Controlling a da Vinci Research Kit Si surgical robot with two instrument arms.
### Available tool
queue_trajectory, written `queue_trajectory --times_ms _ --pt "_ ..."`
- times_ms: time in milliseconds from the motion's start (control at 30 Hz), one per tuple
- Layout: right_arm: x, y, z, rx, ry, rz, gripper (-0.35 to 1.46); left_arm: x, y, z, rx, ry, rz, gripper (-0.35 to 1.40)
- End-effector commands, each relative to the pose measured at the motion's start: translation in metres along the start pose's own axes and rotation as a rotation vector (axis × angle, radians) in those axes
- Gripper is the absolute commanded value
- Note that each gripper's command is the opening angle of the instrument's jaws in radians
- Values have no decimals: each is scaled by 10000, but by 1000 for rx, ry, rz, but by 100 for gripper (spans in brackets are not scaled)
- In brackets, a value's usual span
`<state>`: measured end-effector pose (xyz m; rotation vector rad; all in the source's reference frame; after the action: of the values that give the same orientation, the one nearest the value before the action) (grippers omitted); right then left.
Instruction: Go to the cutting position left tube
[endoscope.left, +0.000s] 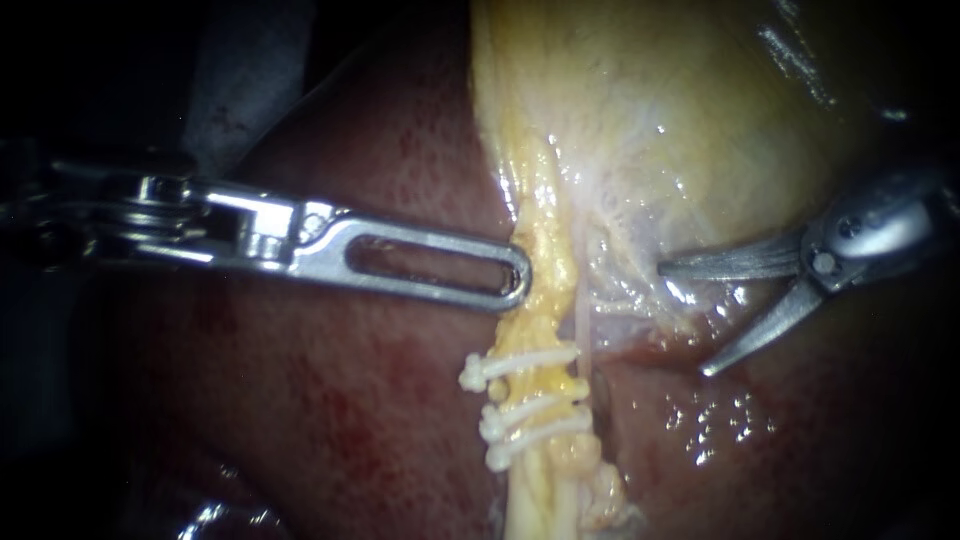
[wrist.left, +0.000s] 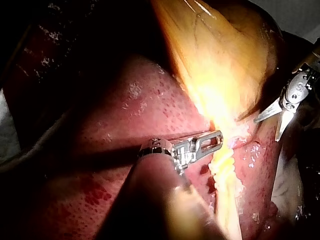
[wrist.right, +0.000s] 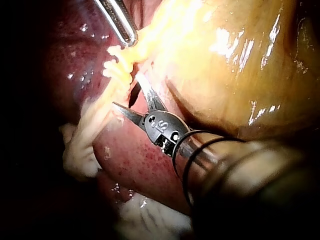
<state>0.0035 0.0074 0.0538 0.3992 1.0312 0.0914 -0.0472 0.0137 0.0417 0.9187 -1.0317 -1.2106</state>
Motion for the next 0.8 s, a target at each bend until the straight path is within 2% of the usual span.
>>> queue_trajectory --times_ms 33,500,667,800 --pt "0 0 0 1 1 0 132 0 0 0 0 0 0 -35" --pt "0 0 0 0 0 0 129 1 1 -2 1 1 1 -35" --pt "0 -1 0 0 0 -1 129 -8 2 -12 9 8 -3 -35" --pt "-1 -1 0 0 0 -1 129 -14 6 -24 4 1 -4 -35"
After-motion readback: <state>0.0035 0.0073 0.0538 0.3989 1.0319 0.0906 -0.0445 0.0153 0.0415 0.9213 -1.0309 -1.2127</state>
